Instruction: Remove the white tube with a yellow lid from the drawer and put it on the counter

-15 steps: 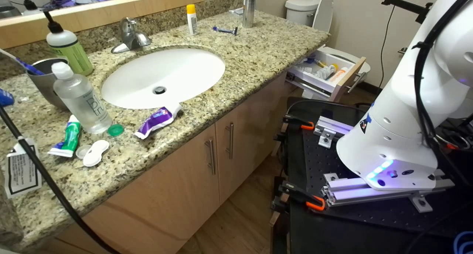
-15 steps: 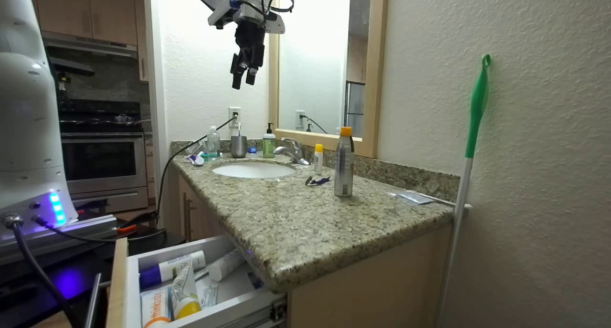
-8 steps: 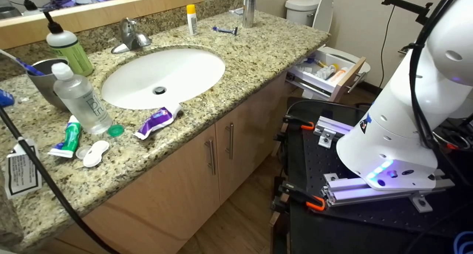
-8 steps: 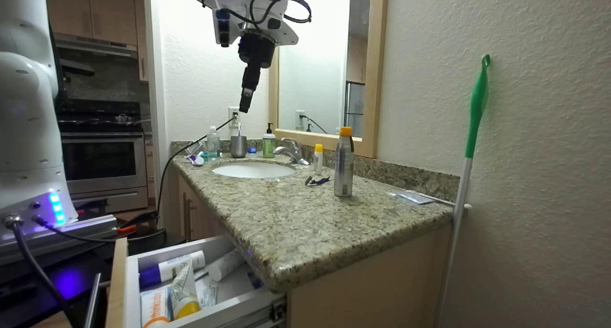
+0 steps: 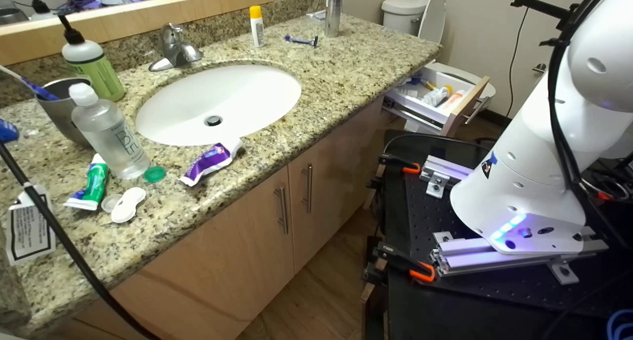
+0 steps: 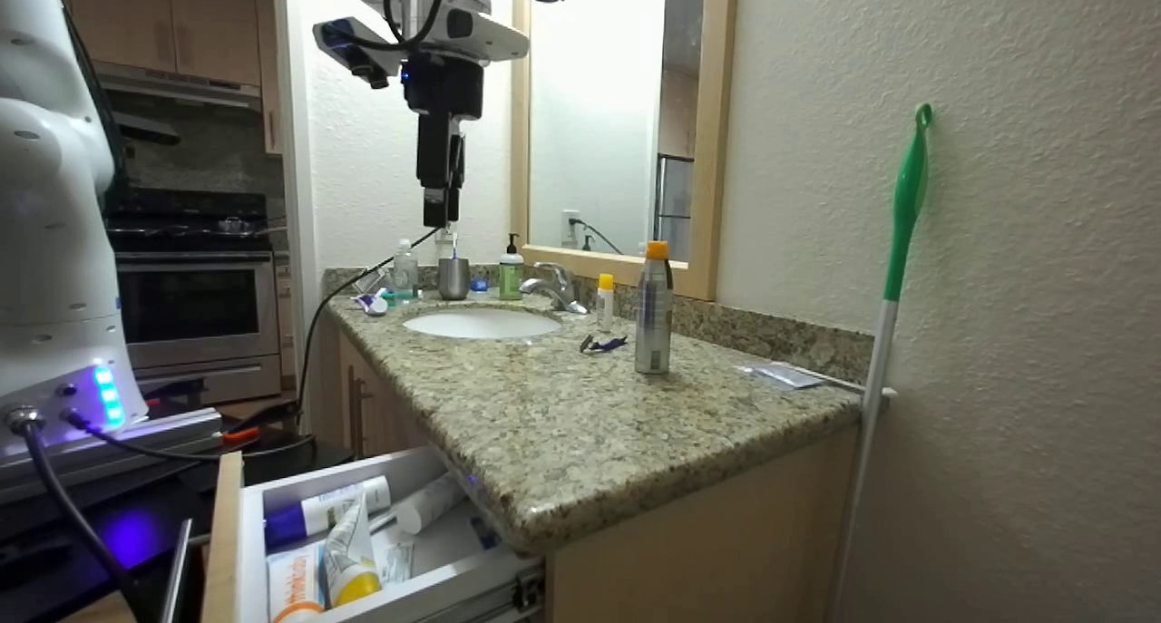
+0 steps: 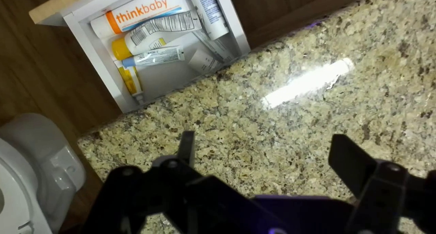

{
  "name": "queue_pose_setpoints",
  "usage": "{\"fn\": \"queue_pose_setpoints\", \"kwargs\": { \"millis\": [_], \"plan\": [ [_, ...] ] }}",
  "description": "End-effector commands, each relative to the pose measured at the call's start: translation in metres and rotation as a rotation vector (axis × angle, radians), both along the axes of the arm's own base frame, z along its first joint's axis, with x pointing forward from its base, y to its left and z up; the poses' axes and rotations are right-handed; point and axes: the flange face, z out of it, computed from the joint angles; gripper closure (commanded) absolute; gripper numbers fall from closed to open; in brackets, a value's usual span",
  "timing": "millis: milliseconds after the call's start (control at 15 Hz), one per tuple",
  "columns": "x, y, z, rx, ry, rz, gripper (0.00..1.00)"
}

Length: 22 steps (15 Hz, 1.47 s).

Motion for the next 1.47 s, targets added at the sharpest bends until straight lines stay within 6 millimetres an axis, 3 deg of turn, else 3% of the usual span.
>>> {"fn": "queue_pose_setpoints", "kwargs": {
  "millis": [0,133,333,467,600,667,800,933,1000,1067,1200,1400],
  "plan": [
    [0.005,-0.002,-0.011,-0.03,0.006,-0.038,0.0],
    [-0.001,-0.016,-0.047,-0.077,0.038,-0.176,0.0],
    [-0.035,-0.033,-0.085,-0.141,0.079,-0.277,0.0],
    [-0.073,-0.038,-0.091,-0.155,0.137,-0.212,0.0],
    [-0.104,-0.039,-0.081,-0.147,0.166,-0.122,0.0],
    [-0.08,-0.039,-0.089,-0.139,0.164,-0.186,0.0],
    [-0.103,-0.04,-0.084,-0.143,0.17,-0.157,0.0],
    [-0.105,-0.04,-0.08,-0.148,0.166,-0.149,0.0],
    [-0.096,-0.042,-0.097,-0.136,0.192,-0.225,0.0],
    [-0.098,-0.043,-0.111,-0.128,0.214,-0.293,0.0],
    [-0.119,-0.035,-0.144,-0.116,0.264,-0.384,0.0],
    [-0.151,-0.008,-0.178,-0.12,0.249,-0.379,0.0]
  ]
}}
